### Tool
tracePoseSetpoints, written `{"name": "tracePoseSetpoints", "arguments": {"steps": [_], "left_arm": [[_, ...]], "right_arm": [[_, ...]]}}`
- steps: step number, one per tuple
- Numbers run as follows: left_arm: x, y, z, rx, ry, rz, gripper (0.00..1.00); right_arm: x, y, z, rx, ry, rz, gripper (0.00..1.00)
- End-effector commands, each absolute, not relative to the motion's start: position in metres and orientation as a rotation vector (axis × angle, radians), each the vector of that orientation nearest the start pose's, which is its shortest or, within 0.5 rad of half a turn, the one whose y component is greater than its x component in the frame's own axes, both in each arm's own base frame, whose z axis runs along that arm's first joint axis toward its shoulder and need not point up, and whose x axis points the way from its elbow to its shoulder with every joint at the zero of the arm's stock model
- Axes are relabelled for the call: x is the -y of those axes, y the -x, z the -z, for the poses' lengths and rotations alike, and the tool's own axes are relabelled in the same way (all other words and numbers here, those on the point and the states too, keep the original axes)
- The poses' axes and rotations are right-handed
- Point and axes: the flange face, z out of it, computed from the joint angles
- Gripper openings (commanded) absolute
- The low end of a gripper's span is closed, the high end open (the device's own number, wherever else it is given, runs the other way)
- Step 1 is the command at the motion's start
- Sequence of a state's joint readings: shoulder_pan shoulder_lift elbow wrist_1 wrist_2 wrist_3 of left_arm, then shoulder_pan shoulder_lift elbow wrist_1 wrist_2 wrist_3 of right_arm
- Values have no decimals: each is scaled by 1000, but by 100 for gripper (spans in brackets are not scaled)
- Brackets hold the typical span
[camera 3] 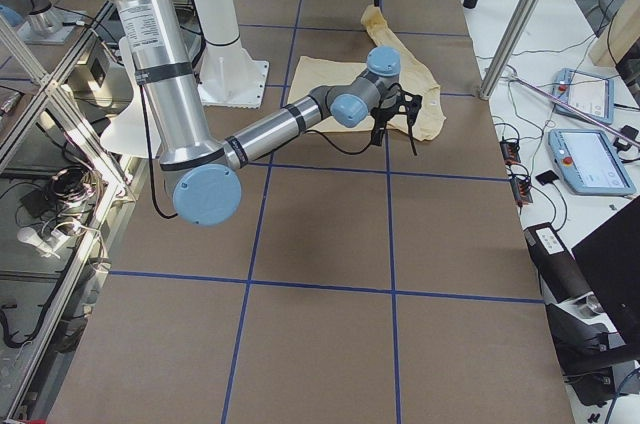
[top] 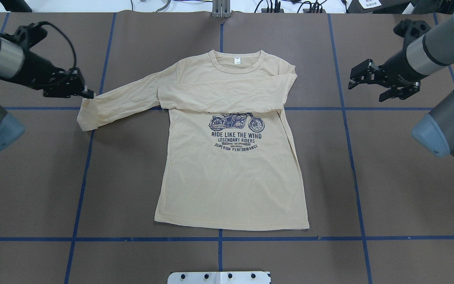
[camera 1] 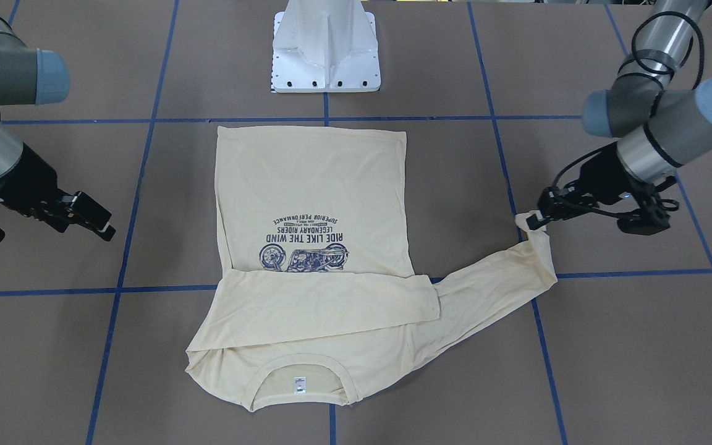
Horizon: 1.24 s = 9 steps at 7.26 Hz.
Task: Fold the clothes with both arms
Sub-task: 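Lift the sleeve with the left gripper and fold it across the shirt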
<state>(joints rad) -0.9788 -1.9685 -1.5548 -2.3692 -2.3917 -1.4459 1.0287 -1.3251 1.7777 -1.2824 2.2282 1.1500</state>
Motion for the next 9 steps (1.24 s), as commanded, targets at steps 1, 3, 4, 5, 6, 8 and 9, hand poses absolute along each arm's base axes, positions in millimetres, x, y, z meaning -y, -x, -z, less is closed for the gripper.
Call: {"name": "tracePoseSetpoints", "arguments": {"steps": [1,3,4,5,6,8,9], "left_arm": [[576,-369,-181,-1337,98,369,0],[581,-442,-76,-1370,81,446,0],[584,-488,-38,-1362,40,467,0],[577,-527,-21,-1347,14,480,0],[567,-562,-20,-1322,-8,494,0],[548,-619,-18,-1272,-43,520,0],[537,-644,-18,-1256,-69,529,0]], "right_arm": [[533,212,-428,911,-32,-270,100],[529,197,-444,897,-47,-254,100],[529,196,-451,897,-57,-243,100],[528,195,-454,895,-56,-244,100],[526,194,-456,894,-53,-245,100],[525,194,-459,893,-53,-244,100],[526,195,-461,891,-50,-246,100]]}}
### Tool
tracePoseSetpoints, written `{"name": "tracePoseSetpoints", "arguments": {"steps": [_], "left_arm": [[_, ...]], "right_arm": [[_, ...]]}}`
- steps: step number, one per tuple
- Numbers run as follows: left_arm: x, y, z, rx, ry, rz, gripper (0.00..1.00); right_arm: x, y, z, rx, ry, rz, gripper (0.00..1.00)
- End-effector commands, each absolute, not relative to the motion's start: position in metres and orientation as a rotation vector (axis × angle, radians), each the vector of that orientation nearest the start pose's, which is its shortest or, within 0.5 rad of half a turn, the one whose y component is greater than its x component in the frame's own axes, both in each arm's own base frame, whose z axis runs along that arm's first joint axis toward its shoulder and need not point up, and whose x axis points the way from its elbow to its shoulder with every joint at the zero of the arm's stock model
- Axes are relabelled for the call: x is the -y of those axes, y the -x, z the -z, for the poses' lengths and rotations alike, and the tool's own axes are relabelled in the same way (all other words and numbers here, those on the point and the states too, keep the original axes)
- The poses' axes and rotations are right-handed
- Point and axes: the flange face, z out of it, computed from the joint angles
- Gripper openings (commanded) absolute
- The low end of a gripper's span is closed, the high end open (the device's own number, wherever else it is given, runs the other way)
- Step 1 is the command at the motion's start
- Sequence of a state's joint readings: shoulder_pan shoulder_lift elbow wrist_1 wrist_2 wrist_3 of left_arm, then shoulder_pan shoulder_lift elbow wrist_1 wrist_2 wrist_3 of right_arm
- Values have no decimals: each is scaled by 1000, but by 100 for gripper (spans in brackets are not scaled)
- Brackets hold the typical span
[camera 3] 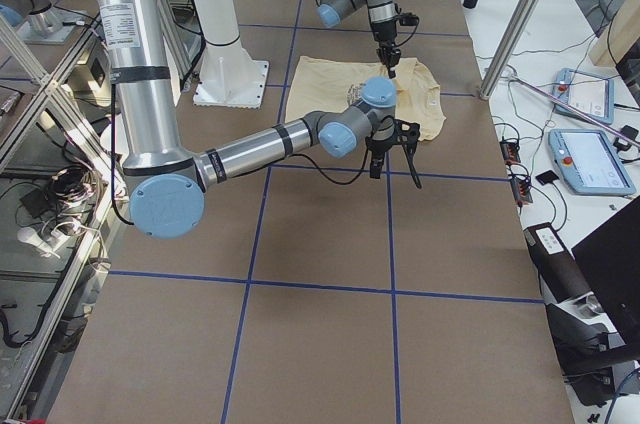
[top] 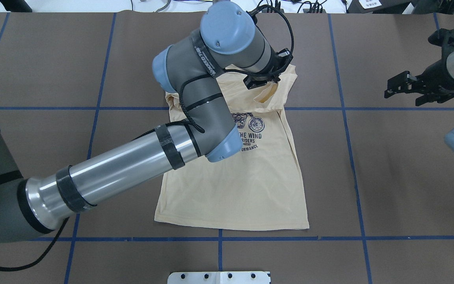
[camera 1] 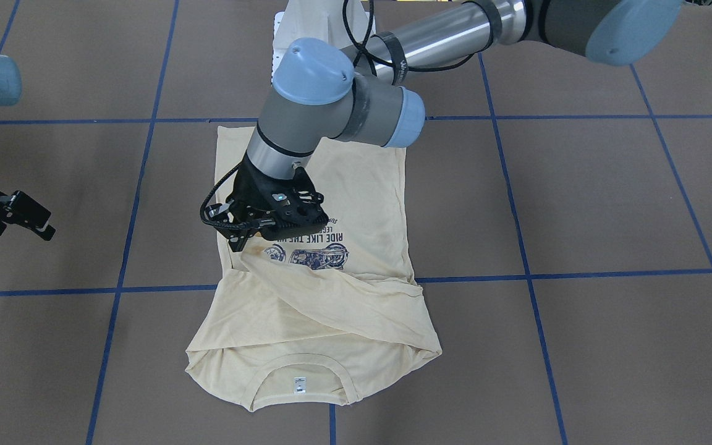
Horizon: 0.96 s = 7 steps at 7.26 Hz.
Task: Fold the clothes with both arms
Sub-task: 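Lift the sleeve with the left gripper and fold it across the shirt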
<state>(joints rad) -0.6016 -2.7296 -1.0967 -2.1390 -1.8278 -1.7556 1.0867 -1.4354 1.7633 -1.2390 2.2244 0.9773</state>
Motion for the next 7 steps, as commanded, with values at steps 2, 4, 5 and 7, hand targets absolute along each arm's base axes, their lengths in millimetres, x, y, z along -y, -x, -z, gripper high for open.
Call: {"name": "tracePoseSetpoints", "arguments": {"steps": [2,4,5,7], "left_arm": [[532,-672,-26,-1261,-85,572,0],[528,-686,-22,-1253,-97,606,40],[528,-685,-15,-1262,-98,604,67],[532,-674,-7,-1277,-111,595,82]], "right_arm": [[527,195,-467,885,-42,-249,100],[528,198,-475,886,-41,-248,100],[531,200,-471,890,-45,-253,100],[523,221,-458,917,-42,-236,100]]}}
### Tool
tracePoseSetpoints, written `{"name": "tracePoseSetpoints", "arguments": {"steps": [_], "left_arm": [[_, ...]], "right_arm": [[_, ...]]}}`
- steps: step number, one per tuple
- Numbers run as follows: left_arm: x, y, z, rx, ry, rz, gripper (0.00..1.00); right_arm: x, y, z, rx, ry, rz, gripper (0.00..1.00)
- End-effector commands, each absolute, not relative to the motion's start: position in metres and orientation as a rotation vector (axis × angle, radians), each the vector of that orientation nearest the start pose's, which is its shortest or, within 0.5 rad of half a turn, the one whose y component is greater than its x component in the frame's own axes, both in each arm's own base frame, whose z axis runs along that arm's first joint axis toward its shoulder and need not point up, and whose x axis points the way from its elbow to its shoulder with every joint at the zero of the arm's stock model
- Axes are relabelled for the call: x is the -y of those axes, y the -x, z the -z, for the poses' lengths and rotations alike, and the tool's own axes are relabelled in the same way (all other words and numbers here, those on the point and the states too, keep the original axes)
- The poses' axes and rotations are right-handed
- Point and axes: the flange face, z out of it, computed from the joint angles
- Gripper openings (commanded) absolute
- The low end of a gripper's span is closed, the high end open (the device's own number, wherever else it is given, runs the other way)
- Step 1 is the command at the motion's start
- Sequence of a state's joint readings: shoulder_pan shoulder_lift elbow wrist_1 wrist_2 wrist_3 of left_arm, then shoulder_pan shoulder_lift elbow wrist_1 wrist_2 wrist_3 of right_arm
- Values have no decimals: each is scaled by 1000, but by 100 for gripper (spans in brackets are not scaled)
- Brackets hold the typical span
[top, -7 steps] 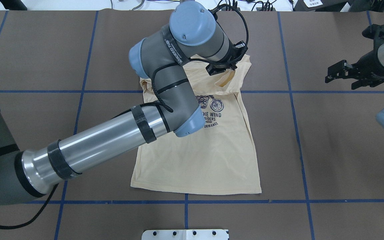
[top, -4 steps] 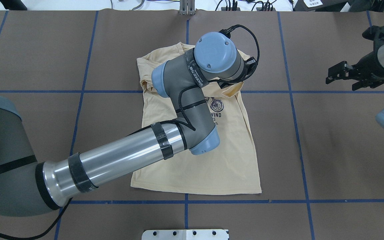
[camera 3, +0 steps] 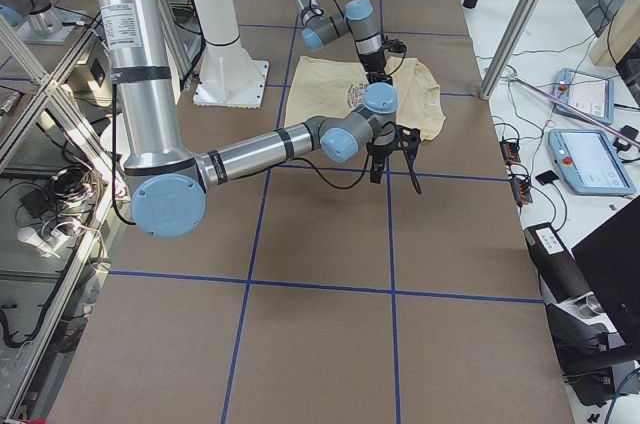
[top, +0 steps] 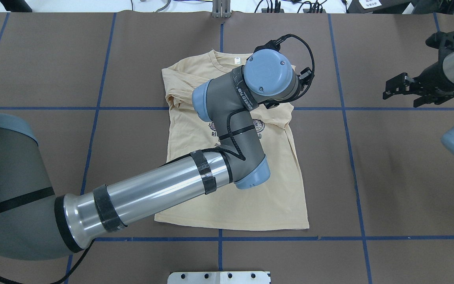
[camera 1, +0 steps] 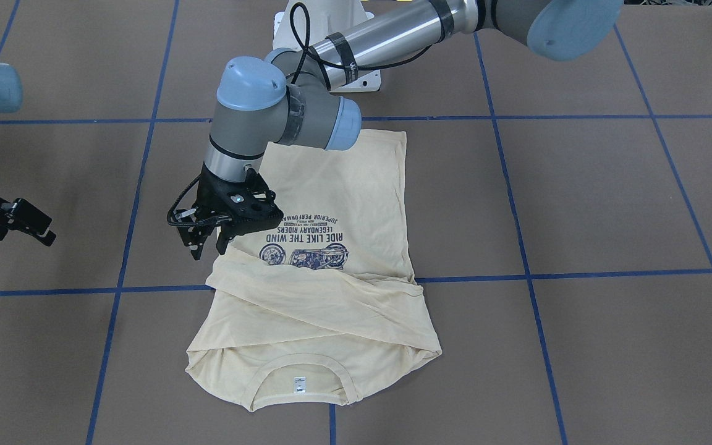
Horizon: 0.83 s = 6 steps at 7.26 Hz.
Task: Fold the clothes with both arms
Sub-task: 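Release the sleeve with the left gripper while the right gripper moves to the hem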
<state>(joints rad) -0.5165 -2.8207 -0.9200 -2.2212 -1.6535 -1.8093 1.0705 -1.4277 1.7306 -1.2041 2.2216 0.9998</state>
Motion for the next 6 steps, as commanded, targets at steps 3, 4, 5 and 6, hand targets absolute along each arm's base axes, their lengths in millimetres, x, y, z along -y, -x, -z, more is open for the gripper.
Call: {"name": "tracePoseSetpoints", "arguments": {"steps": [3,4,5,6], "left_arm": [[519,-612,-45,-1343,-76,548,80],[506,-578,-79,-1356,-120,492,80],[499,-539,-103,-1358,-213,412,79],[483,-497,-136,-1356,-277,351,79]], "right_arm": [[457,333,-405,1036,-58,-428,100],[426,355,-389,1051,-61,-462,100],[388,379,-389,1052,15,-513,100],[340,412,-380,1059,4,-613,100]]}}
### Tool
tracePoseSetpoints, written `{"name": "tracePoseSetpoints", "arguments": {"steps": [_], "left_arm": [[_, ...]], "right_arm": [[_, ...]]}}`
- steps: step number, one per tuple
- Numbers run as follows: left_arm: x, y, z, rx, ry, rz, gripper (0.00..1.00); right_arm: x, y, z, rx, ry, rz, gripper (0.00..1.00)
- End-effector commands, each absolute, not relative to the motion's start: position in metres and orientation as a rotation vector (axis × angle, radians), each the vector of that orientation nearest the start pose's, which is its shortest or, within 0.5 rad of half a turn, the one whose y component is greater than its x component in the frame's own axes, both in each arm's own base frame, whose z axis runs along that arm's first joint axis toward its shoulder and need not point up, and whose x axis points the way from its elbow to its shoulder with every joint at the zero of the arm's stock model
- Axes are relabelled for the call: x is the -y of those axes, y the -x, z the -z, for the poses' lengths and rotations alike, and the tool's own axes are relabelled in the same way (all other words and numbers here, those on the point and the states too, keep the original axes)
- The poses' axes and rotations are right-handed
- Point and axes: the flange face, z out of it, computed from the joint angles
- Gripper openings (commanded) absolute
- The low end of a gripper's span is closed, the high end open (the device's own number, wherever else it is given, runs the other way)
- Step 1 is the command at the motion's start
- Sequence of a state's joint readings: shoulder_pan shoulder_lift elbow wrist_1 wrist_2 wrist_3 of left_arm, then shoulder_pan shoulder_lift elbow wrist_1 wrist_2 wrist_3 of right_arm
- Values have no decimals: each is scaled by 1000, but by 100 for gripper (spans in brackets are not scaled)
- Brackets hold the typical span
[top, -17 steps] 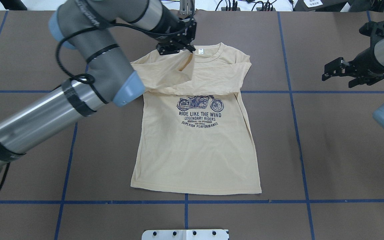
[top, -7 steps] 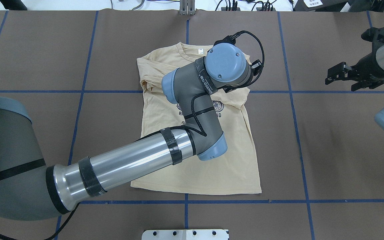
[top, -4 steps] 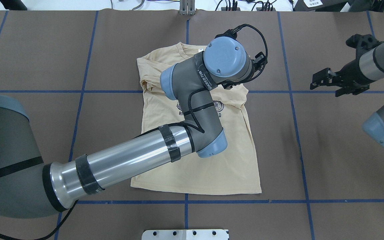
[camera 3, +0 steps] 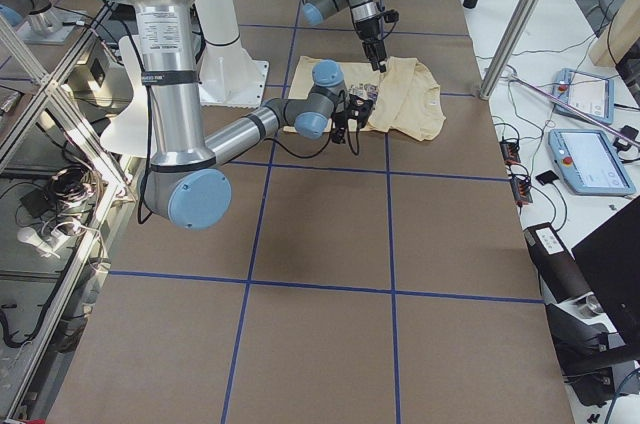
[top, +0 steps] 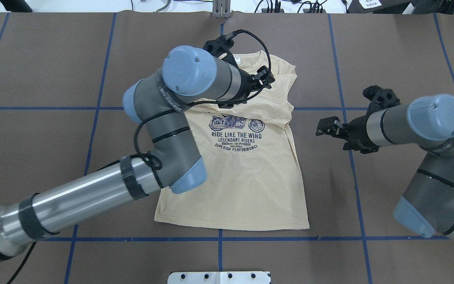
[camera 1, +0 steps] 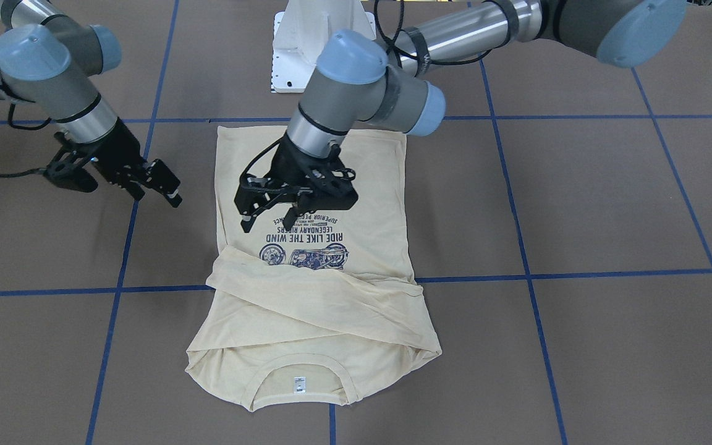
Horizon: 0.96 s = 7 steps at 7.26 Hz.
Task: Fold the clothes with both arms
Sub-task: 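Release the sleeve with the left gripper while the right gripper moves to the hem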
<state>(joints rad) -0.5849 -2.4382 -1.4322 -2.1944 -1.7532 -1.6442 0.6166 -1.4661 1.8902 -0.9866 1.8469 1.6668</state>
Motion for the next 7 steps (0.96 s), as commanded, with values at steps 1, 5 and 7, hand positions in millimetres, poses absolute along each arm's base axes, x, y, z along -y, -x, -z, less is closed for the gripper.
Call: {"name": "tracePoseSetpoints", "arguments": {"steps": [1,5,7], "left_arm": [[462,-461,-159,-1352,-339,286,79],[479,-426,-195,-1283,-411,367,79],[477,-427,-193,-1287,-413,361,79]], "right_arm": [[303,430,-384,1049,-24,-632,100],[244,448,-400,1021,27,-662,99],[219,453,-387,950,57,-645,95]]}}
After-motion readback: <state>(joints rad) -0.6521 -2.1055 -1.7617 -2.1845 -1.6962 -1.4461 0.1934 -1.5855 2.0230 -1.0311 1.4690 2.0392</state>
